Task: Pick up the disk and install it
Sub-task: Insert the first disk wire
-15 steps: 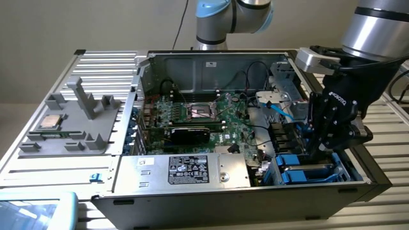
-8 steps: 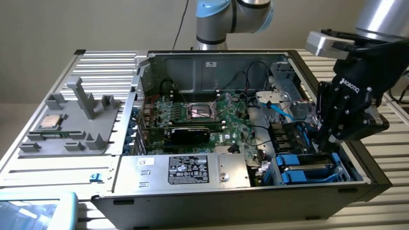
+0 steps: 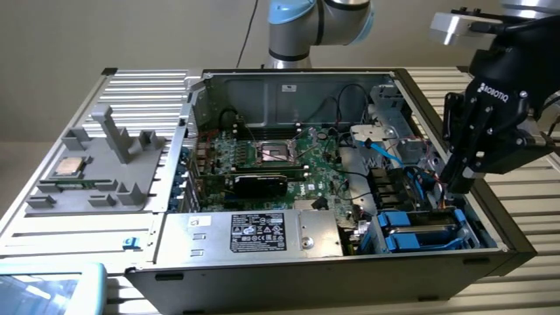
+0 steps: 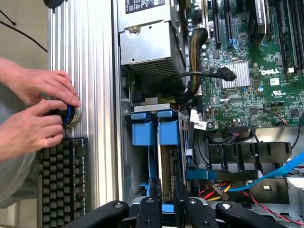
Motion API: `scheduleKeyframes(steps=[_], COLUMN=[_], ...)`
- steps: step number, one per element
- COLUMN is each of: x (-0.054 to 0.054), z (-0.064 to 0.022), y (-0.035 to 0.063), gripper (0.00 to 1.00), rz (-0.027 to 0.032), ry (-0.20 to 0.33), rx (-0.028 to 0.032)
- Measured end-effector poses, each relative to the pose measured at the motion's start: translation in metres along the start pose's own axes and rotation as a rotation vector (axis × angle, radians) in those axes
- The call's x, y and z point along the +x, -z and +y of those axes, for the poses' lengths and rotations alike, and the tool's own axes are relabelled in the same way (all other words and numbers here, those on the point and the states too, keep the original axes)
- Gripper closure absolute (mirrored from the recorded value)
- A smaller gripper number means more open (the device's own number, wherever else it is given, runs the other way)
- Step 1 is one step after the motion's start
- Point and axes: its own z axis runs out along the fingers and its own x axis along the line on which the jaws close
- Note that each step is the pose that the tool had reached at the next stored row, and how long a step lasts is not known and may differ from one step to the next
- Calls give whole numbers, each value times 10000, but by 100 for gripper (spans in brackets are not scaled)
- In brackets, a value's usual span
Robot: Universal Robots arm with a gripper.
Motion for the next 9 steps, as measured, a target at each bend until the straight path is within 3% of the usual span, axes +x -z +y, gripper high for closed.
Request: scheduleKeyframes(steps=[3, 9], x=[-9, -28], z=[31, 165], y=[72, 116], gripper=[75, 75], rz=[42, 46], ry=[-8, -11], rx=[17, 21])
